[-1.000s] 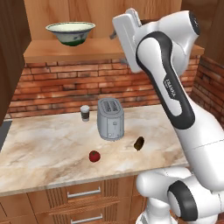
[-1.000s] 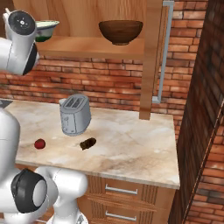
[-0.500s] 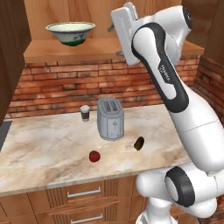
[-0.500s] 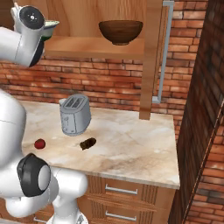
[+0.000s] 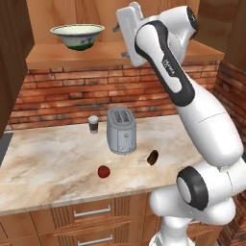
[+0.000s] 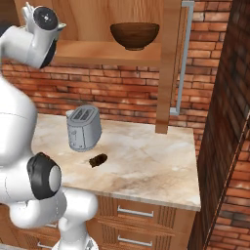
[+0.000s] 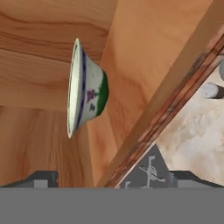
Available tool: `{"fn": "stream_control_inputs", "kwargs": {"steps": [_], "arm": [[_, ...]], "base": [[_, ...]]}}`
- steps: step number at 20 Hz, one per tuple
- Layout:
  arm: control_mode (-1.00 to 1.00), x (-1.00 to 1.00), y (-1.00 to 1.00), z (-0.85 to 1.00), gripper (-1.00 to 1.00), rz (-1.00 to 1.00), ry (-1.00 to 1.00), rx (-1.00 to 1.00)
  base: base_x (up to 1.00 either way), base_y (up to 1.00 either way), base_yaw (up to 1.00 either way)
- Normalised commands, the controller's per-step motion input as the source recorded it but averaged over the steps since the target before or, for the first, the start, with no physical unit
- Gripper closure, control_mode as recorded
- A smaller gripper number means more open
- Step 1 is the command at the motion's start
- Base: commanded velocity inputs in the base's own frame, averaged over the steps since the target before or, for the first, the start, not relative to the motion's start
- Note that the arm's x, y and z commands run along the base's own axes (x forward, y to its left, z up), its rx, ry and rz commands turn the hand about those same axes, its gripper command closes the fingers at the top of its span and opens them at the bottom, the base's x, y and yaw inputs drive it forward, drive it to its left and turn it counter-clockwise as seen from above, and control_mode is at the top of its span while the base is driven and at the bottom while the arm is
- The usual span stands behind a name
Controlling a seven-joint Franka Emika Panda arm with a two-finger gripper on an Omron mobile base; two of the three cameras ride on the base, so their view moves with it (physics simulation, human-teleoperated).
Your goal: Pick both bowls and place them on the counter. Then place the tomato in one bowl and place the sweet potato in the other bowl.
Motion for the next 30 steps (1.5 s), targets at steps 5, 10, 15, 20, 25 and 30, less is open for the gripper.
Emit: {"fn": "stream_control_inputs", "kwargs": {"steps": [5,10,15,20,25,30], "arm": [[-1.00,0.44,0.19,0.02,-1.00,0.00,0.00,0.00],[-1.00,0.42,0.19,0.01,-1.00,0.00,0.00,0.00],[-1.00,0.43,0.14,0.01,-1.00,0.00,0.01,0.00],[-1.00,0.42,0.17,0.00,-1.00,0.00,0.12,0.00],[-1.00,0.44,0.17,0.01,-1.00,0.01,0.15,0.00],[-1.00,0.39,0.15,0.04,-1.00,0.02,0.08,0.00]], "base": [[0.00,0.00,0.00],[0.00,0.00,0.00],[0.00,0.00,0.00],[0.00,0.00,0.00],[0.00,0.00,0.00],[0.00,0.00,0.00]]}}
